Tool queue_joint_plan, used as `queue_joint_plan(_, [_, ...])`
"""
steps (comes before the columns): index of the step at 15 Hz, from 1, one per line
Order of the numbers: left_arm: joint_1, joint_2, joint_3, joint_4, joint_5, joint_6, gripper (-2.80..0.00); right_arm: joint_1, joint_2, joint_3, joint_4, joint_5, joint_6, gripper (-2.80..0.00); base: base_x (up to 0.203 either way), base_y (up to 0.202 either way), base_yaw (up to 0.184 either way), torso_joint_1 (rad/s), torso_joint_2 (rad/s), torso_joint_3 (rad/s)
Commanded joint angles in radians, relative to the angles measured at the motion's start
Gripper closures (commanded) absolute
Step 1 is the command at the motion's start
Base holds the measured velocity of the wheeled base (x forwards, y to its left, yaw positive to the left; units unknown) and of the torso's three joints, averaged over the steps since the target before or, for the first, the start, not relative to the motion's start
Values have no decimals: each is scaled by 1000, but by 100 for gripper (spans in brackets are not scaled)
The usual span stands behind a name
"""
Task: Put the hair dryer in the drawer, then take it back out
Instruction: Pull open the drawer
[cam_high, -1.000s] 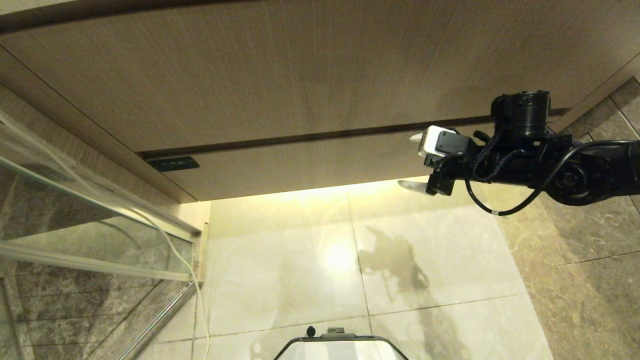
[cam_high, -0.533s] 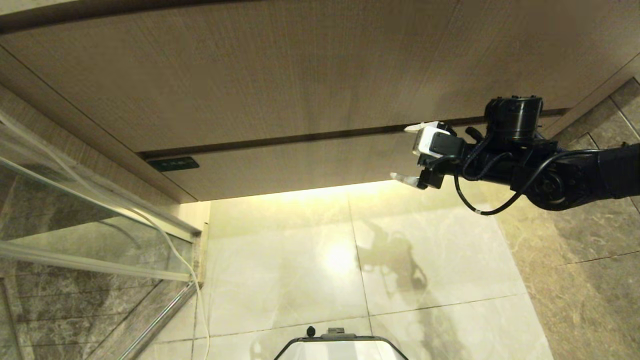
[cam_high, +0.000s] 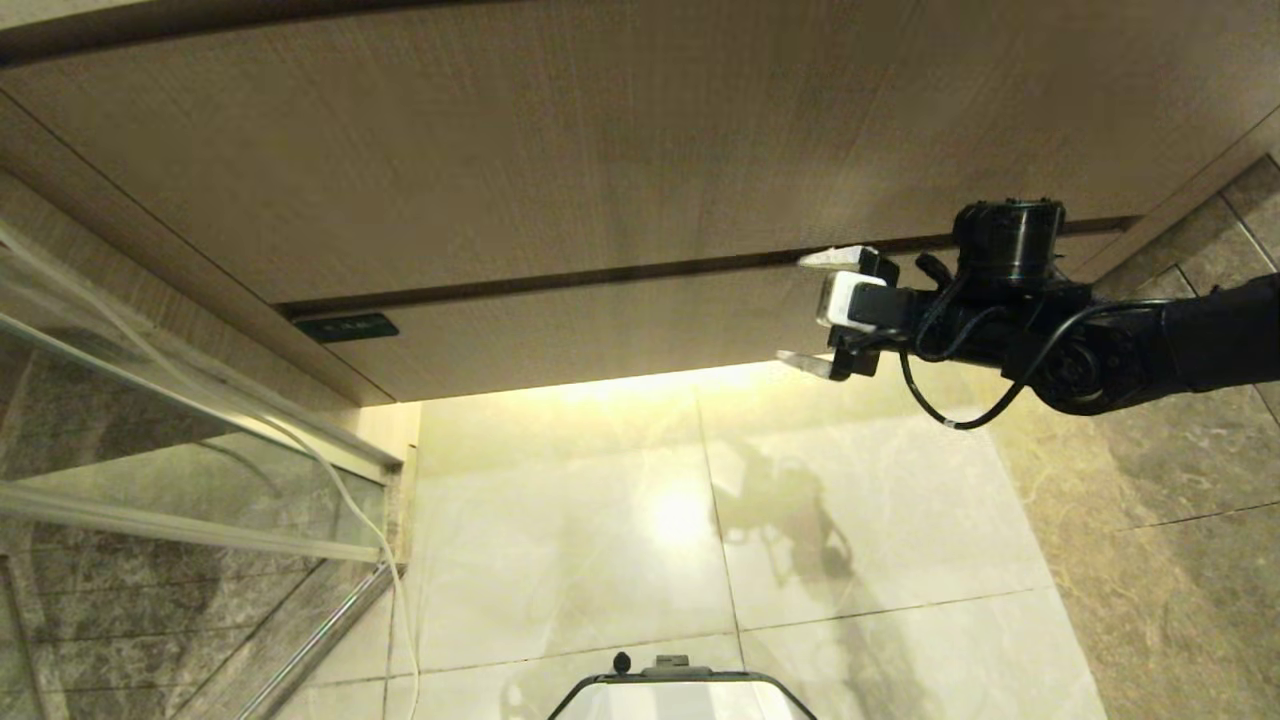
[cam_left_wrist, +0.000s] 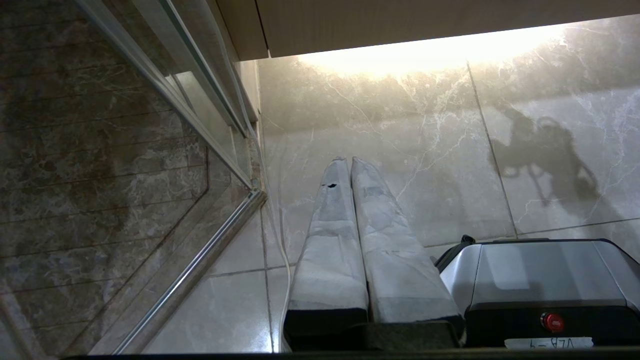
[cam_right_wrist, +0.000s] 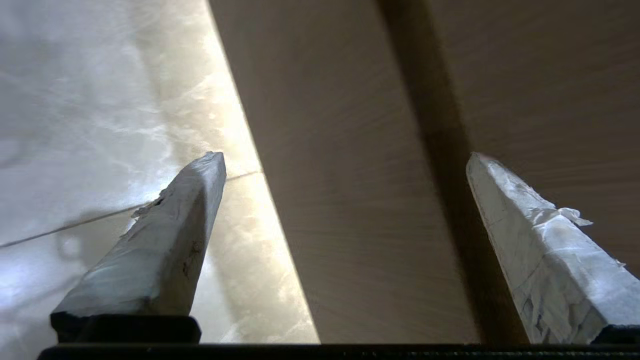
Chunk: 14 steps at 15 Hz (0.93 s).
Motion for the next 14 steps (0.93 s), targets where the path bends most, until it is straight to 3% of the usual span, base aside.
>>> queue_joint_plan(1, [0,1,0,-1,0,0,0,1,7,-15,32,7,-22,-280,0,0,0,0,0,0])
queue_joint_plan(9, [0,1,0,-1,0,0,0,0,53,-139,179,-12,-87,-280,0,0,0,0,0,0])
queue_joint_plan(14, [0,0,0,-1,0,0,0,1,94,-178,193,-43,-89,-280,0,0,0,0,0,0])
